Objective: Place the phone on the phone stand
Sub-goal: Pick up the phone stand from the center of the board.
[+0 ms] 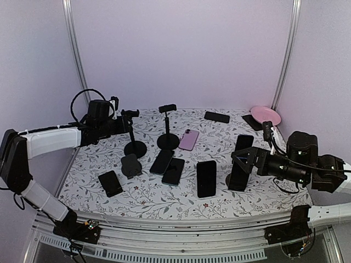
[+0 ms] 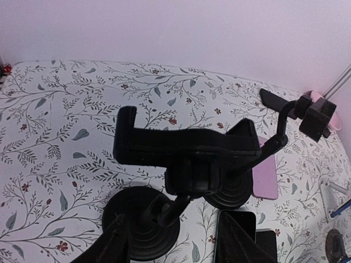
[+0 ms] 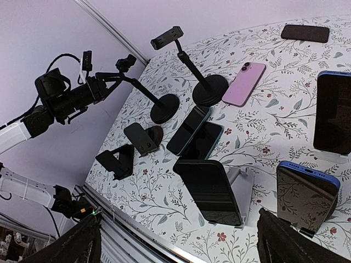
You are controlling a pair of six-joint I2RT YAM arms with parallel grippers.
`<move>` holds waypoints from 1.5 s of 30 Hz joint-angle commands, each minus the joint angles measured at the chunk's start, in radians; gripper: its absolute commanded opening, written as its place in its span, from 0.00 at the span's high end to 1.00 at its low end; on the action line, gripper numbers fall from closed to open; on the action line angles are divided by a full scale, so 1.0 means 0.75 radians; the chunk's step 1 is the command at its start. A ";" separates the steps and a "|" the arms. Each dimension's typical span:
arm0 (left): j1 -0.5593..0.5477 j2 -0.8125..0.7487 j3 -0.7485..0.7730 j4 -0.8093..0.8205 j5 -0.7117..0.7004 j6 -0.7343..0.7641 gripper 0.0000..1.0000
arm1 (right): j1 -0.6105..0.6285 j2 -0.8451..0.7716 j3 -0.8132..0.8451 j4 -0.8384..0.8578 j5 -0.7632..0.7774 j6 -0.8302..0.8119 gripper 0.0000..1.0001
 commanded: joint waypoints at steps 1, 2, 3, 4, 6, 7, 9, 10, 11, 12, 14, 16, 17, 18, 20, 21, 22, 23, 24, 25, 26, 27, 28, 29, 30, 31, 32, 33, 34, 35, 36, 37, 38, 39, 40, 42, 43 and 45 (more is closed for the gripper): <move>0.025 0.053 0.044 0.154 0.023 0.130 0.48 | -0.004 -0.041 0.019 0.010 -0.029 -0.026 0.01; 0.025 0.066 0.047 0.168 0.024 0.150 0.48 | -0.005 -0.048 0.018 0.011 -0.029 -0.031 0.01; 0.025 0.074 0.041 0.192 0.027 0.168 0.48 | -0.005 -0.056 0.019 0.012 -0.029 -0.033 0.01; 0.024 0.078 0.028 0.230 0.030 0.183 0.48 | -0.004 -0.061 0.019 0.013 -0.028 -0.036 0.01; 0.025 0.079 -0.003 0.306 0.034 0.208 0.48 | -0.005 -0.071 0.016 0.013 -0.020 -0.042 0.01; 0.024 0.081 -0.018 0.350 0.040 0.219 0.48 | -0.006 -0.078 0.013 0.014 -0.013 -0.043 0.01; 0.025 0.088 -0.032 0.404 0.059 0.231 0.48 | -0.006 -0.084 0.005 0.023 -0.009 -0.044 0.01; 0.024 0.094 -0.035 0.425 0.064 0.233 0.49 | -0.005 -0.085 0.002 0.028 -0.010 -0.048 0.01; 0.025 0.101 -0.037 0.439 0.070 0.233 0.50 | -0.005 -0.085 0.001 0.034 -0.010 -0.049 0.01; 0.025 0.107 -0.039 0.455 0.075 0.233 0.52 | -0.005 -0.083 -0.002 0.036 -0.011 -0.052 0.01; 0.025 0.124 -0.039 0.472 0.073 0.228 0.56 | -0.004 -0.077 0.000 0.039 -0.011 -0.052 0.01; 0.025 0.137 -0.040 0.480 0.073 0.220 0.60 | -0.005 -0.071 0.002 0.036 -0.009 -0.052 0.01; 0.024 0.143 -0.042 0.487 0.082 0.219 0.62 | -0.006 -0.070 0.002 0.035 -0.008 -0.051 0.01; 0.025 0.147 -0.044 0.491 0.088 0.217 0.65 | -0.005 -0.070 0.004 0.034 -0.007 -0.051 0.01; 0.024 0.150 -0.048 0.500 0.096 0.217 0.71 | -0.006 -0.070 0.006 0.032 -0.005 -0.052 0.01; 0.025 0.150 -0.048 0.505 0.099 0.219 0.73 | -0.005 -0.070 0.008 0.029 -0.003 -0.053 0.01; 0.025 0.150 -0.047 0.506 0.100 0.219 0.77 | -0.005 -0.072 0.008 0.030 -0.003 -0.053 0.01; 0.025 0.147 -0.046 0.504 0.101 0.219 0.82 | -0.004 -0.072 0.009 0.028 -0.003 -0.054 0.01; 0.024 0.142 -0.046 0.507 0.112 0.219 0.87 | -0.005 -0.072 0.010 0.027 -0.002 -0.054 0.01; 0.025 0.137 -0.046 0.510 0.124 0.220 0.91 | -0.005 -0.073 0.009 0.027 -0.002 -0.054 0.01; 0.025 0.131 -0.046 0.516 0.136 0.223 0.95 | -0.005 -0.073 0.009 0.025 -0.003 -0.054 0.01; 0.025 0.123 -0.044 0.518 0.147 0.225 0.98 | -0.006 -0.071 0.009 0.025 -0.004 -0.054 0.01; 0.023 0.116 -0.041 0.519 0.159 0.225 1.00 | -0.005 -0.069 0.008 0.024 -0.005 -0.055 0.01; 0.023 0.107 -0.036 0.518 0.167 0.226 1.00 | -0.005 -0.067 0.008 0.025 -0.010 -0.058 0.01; 0.023 0.101 -0.033 0.515 0.171 0.227 1.00 | -0.006 -0.065 0.008 0.024 -0.012 -0.057 0.01; 0.022 0.093 -0.028 0.513 0.177 0.228 1.00 | -0.006 -0.063 0.009 0.027 -0.014 -0.057 0.01; 0.022 0.086 -0.022 0.509 0.179 0.229 1.00 | -0.005 -0.062 0.010 0.027 -0.016 -0.058 0.01; 0.021 0.077 -0.018 0.506 0.187 0.229 1.00 | -0.004 -0.059 0.010 0.029 -0.017 -0.060 0.01; 0.020 0.069 -0.013 0.501 0.190 0.232 1.00 | -0.005 -0.057 0.012 0.029 -0.016 -0.061 0.01; 0.021 0.057 -0.007 0.494 0.195 0.231 1.00 | -0.004 -0.056 0.011 0.028 -0.017 -0.062 0.01; 0.021 0.047 -0.001 0.489 0.196 0.236 1.00 | -0.005 -0.055 0.011 0.028 -0.017 -0.061 0.01; 0.021 0.037 0.006 0.481 0.198 0.241 1.00 | -0.005 -0.053 0.010 0.031 -0.019 -0.062 0.01; 0.019 0.027 0.012 0.473 0.200 0.245 1.00 | -0.005 -0.051 0.012 0.032 -0.019 -0.064 0.01; 0.019 0.018 0.018 0.468 0.203 0.253 1.00 | -0.005 -0.048 0.012 0.033 -0.020 -0.064 0.01; 0.019 0.011 0.030 0.458 0.203 0.260 1.00 | -0.004 -0.047 0.012 0.035 -0.020 -0.066 0.01; 0.017 -0.001 0.049 0.438 0.205 0.269 1.00 | -0.005 -0.044 0.014 0.039 -0.023 -0.066 0.01; 0.017 -0.006 0.056 0.433 0.209 0.274 1.00 | -0.006 -0.042 0.014 0.042 -0.023 -0.070 0.01; 0.015 -0.014 0.067 0.418 0.215 0.284 1.00 | -0.004 -0.036 0.016 0.049 -0.027 -0.071 0.01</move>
